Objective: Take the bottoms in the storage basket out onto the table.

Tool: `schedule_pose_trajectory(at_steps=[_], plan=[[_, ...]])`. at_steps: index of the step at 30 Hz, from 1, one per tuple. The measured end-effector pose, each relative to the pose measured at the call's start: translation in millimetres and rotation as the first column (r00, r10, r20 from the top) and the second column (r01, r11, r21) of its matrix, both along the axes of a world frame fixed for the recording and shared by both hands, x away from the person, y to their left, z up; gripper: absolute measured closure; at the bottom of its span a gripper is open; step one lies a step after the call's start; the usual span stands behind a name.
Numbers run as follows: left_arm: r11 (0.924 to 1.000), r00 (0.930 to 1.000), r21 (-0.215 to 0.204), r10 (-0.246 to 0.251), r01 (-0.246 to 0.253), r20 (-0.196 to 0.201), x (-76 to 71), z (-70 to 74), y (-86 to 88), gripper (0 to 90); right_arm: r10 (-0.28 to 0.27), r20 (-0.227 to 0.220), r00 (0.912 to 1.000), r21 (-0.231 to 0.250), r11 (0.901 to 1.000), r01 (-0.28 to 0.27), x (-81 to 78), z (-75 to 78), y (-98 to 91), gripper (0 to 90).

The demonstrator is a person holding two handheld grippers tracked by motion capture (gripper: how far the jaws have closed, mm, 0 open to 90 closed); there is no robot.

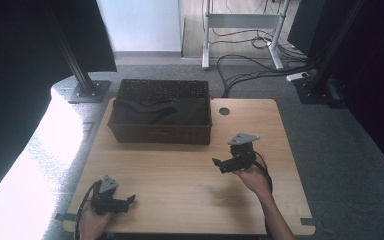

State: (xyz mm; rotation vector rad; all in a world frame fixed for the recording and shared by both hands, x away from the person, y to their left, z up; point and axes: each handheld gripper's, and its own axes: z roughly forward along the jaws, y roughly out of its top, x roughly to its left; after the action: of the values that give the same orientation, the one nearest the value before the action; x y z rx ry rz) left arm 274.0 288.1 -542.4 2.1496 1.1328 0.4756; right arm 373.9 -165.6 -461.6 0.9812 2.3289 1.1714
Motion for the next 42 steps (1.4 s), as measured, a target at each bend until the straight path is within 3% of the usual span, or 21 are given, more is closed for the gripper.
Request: schedule_pose_trajectory(at_steps=[11,21,31,38,42], plan=[[1.0,1.0,0.008,-0.005,0.005,-0.003,-0.6,0.7,-1.3,0.0,0.034,0.003,0.9994,-0.024,0.9991,-0.034,21.3,9.5,20.1,0.0],[0.9998,0.9999,0.017,-0.014,0.014,-0.008,-2.1,1.7,-2.9,0.0,0.05,-0.007,0.9987,0.002,0.9987,-0.05,47.1,19.6,31.7,0.0],[0.9995,0.9999,0.03,-0.009,0.009,-0.009,-2.2,1.1,-3.4,0.0,0.066,-0.035,0.9972,0.0,0.9978,-0.066,66.9,25.9,43.2,0.0],[0.9993,0.9999,0.036,-0.011,0.011,-0.013,-2.3,0.9,-4.0,0.0,0.107,-0.048,0.9931,0.008,0.9943,-0.107,80.3,29.8,58.2,0.0],[0.9992,0.9998,0.039,-0.012,0.012,-0.014,-2.5,0.8,-4.2,0.0,0.119,-0.063,0.991,-0.018,0.9926,-0.12,85.0,28.1,67.6,0.4]])
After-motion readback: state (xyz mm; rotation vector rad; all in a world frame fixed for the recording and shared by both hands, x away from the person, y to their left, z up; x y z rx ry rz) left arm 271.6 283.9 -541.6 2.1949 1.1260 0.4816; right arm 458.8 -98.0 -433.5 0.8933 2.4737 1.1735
